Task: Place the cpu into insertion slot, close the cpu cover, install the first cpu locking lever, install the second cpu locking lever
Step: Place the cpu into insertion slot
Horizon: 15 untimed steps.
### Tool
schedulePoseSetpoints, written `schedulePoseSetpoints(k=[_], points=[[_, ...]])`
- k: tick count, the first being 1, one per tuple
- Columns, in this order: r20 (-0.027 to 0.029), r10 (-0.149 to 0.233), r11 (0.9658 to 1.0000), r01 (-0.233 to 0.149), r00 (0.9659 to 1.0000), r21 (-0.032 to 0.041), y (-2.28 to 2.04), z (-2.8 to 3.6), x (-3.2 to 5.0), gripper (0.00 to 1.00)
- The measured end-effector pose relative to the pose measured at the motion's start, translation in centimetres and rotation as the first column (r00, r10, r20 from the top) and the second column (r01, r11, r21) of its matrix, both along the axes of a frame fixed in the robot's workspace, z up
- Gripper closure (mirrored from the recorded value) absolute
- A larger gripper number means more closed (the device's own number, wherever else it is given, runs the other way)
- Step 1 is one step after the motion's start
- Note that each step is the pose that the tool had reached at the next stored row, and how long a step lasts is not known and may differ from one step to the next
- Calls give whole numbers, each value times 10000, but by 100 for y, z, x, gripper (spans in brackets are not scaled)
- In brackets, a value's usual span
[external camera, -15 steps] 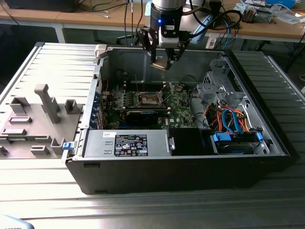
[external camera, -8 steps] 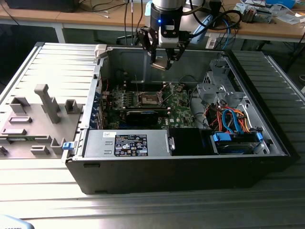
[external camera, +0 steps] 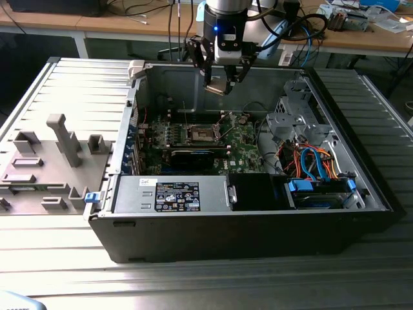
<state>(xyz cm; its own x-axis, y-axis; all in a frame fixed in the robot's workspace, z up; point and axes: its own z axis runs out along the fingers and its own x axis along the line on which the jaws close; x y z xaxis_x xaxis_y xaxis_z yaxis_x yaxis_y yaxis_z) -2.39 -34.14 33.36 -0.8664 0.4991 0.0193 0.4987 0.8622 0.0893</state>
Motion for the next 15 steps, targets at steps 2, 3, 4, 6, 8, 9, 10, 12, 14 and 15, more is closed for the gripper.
schedulePoseSetpoints(k=[2, 3, 4, 6, 8, 9, 10, 12, 14, 15], points=[[0, -12, 10000, 12, 10000, 0, 0, 0, 0, 45], [0, -22, 10000, 22, 10000, 0, 0, 0, 0, 45], [0, -26, 10000, 26, 10000, 0, 0, 0, 0, 45], [0, -46, 10000, 46, 10000, 0, 0, 0, 0, 45], [0, -66, 10000, 66, 10000, 0, 0, 0, 0, 45], [0, -77, 10000, 77, 10000, 0, 0, 0, 0, 45], [0, -82, 10000, 82, 10000, 0, 0, 0, 0, 45], [0, -96, 10000, 96, 10000, 0, 0, 0, 0, 45], [0, -111, 9999, 111, 9999, 0, 0, 0, 0, 45], [0, -119, 9999, 119, 9999, 0, 0, 0, 0, 45]])
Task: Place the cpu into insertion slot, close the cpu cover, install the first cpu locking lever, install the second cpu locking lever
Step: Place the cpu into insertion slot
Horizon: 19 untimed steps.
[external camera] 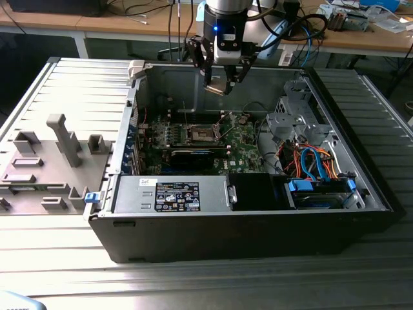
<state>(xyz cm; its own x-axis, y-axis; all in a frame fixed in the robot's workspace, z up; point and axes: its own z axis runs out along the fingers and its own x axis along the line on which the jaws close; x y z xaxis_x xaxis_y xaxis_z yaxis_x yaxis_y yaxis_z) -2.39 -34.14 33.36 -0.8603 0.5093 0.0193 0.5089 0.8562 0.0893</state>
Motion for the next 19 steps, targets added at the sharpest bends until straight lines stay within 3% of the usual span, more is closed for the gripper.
schedulePoseSetpoints(k=[19], points=[[0, -150, 9999, 150, 9999, 0, 0, 0, 0, 45]])
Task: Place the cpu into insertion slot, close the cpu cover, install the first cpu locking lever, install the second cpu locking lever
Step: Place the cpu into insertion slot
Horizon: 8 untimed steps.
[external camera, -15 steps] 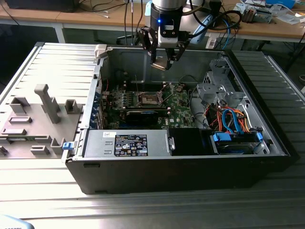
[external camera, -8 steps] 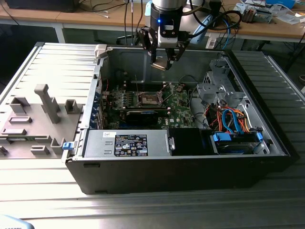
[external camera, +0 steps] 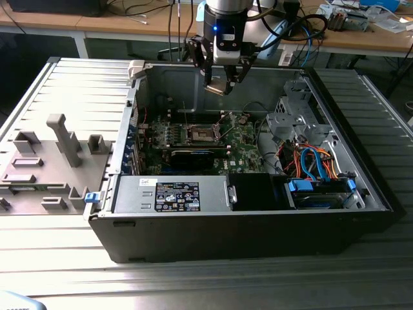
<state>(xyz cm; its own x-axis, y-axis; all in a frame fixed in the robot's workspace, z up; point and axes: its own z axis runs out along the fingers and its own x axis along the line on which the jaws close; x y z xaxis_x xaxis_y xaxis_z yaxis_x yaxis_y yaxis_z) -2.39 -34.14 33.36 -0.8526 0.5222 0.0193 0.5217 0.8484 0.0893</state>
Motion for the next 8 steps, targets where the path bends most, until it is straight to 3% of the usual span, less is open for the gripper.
schedulePoseSetpoints(k=[8], points=[[-1, -72, 10000, 72, 10000, 0, 0, 0, 0, 45]])
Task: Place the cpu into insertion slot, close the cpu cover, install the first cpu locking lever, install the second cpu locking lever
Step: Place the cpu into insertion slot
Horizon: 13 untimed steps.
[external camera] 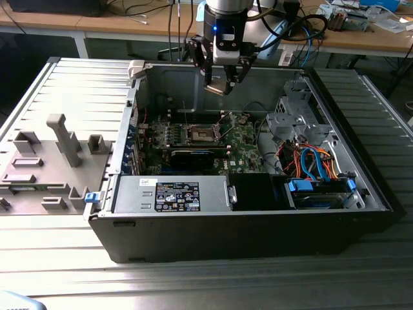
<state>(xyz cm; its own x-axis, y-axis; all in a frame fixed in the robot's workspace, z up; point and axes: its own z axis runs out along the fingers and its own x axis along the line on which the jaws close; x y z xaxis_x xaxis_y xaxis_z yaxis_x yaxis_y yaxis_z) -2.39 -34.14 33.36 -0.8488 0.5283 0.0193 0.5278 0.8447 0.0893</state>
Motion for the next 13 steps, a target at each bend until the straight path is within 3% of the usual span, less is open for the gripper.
schedulePoseSetpoints(k=[13], points=[[0, -176, 9998, 176, 9998, 1, 0, 0, 0, 45]])
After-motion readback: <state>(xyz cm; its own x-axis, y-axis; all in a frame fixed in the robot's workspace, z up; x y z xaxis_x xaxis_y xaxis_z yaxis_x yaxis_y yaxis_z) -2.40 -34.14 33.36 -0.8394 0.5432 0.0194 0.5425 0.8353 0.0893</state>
